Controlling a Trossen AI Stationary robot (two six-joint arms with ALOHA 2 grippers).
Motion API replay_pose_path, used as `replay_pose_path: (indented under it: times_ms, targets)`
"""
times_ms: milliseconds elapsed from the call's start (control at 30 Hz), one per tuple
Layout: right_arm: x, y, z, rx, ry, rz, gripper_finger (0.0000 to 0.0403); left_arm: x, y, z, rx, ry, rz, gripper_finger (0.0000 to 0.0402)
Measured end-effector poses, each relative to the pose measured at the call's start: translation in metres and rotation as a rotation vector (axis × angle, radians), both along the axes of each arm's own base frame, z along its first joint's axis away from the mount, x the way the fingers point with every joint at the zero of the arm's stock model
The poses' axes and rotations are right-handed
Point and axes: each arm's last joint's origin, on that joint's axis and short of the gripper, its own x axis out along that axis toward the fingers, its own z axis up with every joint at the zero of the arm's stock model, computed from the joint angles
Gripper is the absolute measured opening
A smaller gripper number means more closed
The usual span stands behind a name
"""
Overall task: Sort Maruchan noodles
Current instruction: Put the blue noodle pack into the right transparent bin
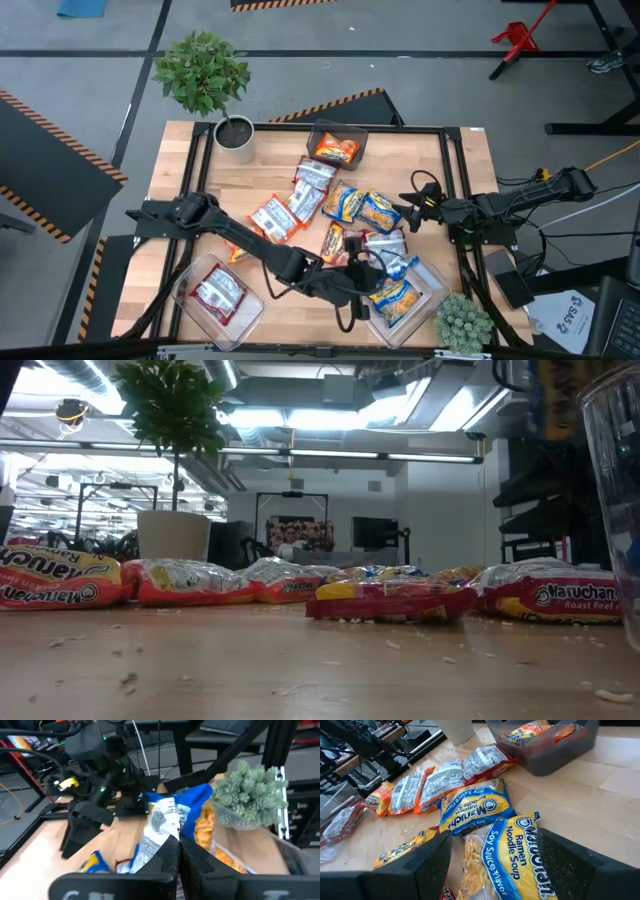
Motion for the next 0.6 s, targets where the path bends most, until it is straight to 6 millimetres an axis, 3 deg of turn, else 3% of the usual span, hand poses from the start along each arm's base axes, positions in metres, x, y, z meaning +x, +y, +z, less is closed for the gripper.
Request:
replay_pose_path:
  times_ms: [300,600]
  targets:
    - [0.000,0.000,-0.001,-0.003,0.012,0.000,0.0280,0.013,0.005,-0.016,-0.022,0.005,-0.042,0.0000]
    - [-0.001,0.000,-0.002,0.006,0.023,-0.006,0.0280,0.021,-0.006,-0.041,-0.052,0.006,-0.068,0.0000]
